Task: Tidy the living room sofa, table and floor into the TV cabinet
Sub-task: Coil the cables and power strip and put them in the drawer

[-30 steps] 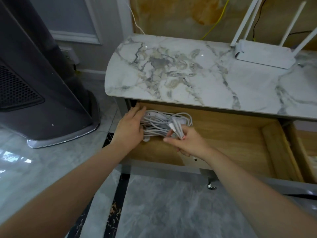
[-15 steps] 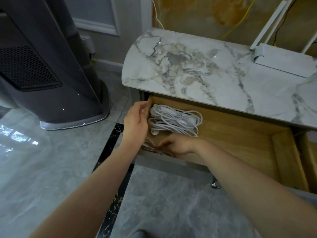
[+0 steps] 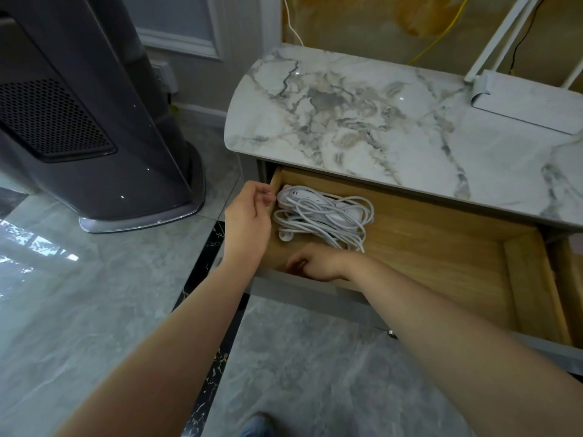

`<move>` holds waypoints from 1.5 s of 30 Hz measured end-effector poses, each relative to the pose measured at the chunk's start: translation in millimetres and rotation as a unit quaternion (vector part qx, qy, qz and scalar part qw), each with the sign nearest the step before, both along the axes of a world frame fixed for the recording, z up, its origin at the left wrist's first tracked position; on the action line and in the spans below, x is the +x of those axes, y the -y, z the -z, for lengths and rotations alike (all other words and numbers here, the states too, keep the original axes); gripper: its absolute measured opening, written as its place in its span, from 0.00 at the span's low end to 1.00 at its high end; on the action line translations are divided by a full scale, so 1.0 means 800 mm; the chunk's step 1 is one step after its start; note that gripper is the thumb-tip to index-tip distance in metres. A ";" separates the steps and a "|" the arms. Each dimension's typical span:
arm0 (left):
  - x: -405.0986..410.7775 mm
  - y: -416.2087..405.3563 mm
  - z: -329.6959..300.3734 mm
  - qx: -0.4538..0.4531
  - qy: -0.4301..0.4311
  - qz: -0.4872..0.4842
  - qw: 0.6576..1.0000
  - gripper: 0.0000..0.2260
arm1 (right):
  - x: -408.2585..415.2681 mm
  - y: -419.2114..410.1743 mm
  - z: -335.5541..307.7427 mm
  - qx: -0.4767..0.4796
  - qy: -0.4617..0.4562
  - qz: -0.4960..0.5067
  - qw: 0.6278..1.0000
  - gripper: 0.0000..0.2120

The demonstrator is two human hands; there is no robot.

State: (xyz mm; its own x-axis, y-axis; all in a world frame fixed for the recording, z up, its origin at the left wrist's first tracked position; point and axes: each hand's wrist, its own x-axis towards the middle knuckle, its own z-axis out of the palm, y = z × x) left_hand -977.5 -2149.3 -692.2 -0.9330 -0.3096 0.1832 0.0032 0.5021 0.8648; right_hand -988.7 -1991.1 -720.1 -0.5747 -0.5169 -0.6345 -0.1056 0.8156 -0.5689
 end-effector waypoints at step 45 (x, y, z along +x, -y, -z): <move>0.015 -0.147 -0.452 -0.271 0.259 0.419 0.827 0.03 | 0.116 -0.146 -0.488 -0.215 0.172 0.703 0.656 0.03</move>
State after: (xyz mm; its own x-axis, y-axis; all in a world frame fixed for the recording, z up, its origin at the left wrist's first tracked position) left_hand -965.7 -2031.6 -330.3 -0.7751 0.4820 -0.4086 0.2456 0.8256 0.5080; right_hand -896.0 -1873.9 -329.6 -0.5370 0.1969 -0.8203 0.7733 -0.2738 -0.5719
